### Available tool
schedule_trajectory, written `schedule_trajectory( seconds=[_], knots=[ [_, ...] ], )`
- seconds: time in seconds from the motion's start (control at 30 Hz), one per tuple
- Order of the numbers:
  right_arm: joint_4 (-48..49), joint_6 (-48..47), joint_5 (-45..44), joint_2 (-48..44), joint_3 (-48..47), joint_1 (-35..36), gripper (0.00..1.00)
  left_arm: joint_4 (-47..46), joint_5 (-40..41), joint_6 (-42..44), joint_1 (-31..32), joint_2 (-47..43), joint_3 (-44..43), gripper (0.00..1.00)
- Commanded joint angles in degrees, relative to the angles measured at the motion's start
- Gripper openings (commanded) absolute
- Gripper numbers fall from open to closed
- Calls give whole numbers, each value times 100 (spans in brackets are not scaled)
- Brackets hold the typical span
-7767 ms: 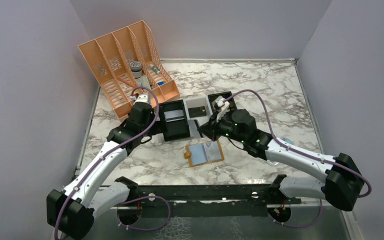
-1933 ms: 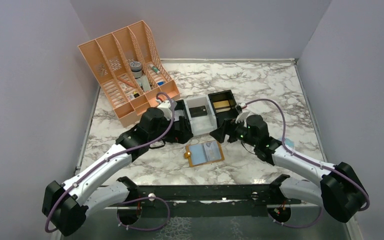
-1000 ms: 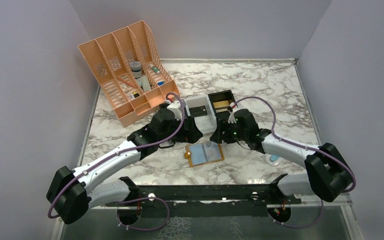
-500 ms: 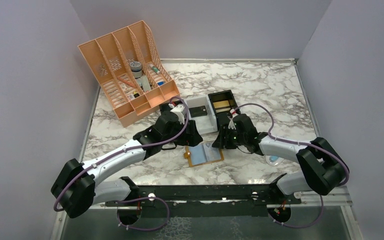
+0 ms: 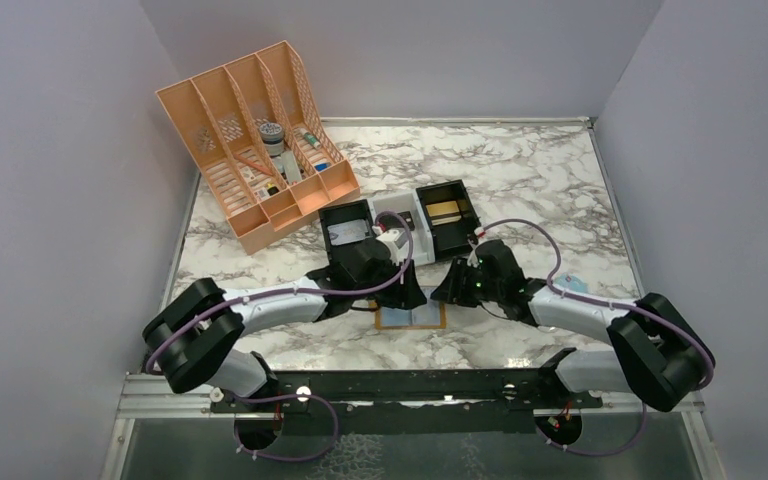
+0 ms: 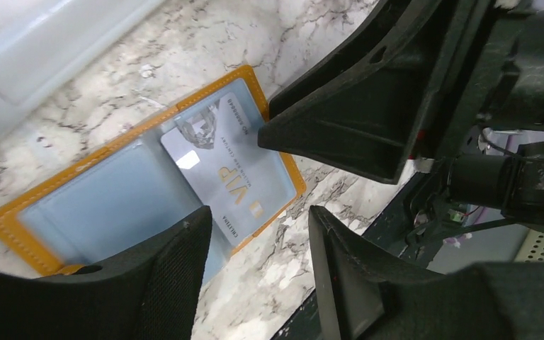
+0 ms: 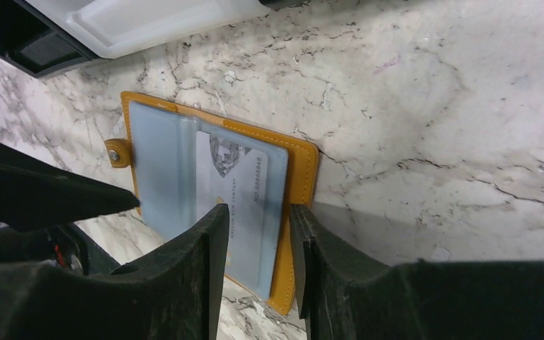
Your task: Take the credit cards out of the card holder
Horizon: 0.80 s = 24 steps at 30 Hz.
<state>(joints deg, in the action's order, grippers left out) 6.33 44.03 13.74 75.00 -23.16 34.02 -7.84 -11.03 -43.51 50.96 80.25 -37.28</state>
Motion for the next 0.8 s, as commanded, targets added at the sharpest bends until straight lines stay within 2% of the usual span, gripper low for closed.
schedule_trajectory(
  seconds=[0.0,0.2,0.43,0.77],
  knots=[
    [-399,49,-393,-473,50,6,38,-620,-5,-261,197,410,-18,53],
    [-64,-7,107,-563,41,5,39,-633,123,-151,260,848,-176,45],
    [558,9,919,-166,146,3,38,-375,608,-212,259,846,27,42],
    [30,118,325,475,57,7,36,-294,787,-271,262,872,267,41]
  ],
)
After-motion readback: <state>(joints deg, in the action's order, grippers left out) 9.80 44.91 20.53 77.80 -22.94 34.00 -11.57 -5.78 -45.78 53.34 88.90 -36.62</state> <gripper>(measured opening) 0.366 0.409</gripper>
